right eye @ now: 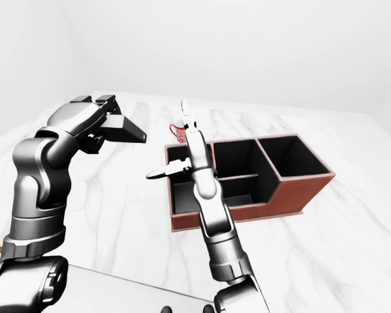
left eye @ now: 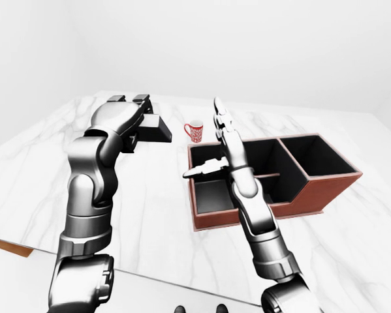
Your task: Pick up the book and place it in the right compartment of the caddy.
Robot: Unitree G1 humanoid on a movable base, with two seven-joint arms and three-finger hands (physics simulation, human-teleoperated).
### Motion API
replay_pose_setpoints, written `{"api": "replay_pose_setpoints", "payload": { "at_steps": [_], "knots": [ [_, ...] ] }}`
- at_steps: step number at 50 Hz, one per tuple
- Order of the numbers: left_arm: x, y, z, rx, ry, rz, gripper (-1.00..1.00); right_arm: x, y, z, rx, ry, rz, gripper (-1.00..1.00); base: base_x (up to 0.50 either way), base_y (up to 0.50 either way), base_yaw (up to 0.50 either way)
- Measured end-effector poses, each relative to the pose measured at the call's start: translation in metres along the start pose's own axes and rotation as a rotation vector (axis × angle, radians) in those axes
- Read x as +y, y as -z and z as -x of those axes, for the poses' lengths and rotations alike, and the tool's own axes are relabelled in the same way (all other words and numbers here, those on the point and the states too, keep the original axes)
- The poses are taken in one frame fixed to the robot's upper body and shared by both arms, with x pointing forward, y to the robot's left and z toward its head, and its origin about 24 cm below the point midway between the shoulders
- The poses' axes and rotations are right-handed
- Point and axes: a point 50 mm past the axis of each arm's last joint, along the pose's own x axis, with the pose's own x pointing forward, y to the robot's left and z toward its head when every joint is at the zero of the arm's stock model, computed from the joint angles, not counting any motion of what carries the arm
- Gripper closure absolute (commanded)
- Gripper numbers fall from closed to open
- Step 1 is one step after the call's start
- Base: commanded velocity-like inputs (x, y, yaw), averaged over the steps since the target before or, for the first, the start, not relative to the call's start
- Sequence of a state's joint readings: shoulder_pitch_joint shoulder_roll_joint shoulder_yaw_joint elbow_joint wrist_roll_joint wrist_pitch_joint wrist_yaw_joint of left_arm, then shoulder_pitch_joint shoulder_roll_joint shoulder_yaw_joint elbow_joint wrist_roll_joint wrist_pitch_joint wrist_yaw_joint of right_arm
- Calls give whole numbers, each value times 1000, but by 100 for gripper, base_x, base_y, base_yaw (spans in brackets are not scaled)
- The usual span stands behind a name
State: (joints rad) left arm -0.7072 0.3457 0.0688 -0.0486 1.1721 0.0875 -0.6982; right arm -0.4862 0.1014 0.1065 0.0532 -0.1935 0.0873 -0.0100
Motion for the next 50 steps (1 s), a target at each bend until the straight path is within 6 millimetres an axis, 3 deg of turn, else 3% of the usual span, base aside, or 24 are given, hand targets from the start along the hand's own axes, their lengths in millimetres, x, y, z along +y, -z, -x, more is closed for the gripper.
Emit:
{"api": "replay_pose_setpoints", "payload": {
  "at_steps": [50],
  "knots": [
    [6,-19,11,-52,-67,-7,100,35,-2,-22,28,-72,33,-100,0,0,0]
  ]
}}
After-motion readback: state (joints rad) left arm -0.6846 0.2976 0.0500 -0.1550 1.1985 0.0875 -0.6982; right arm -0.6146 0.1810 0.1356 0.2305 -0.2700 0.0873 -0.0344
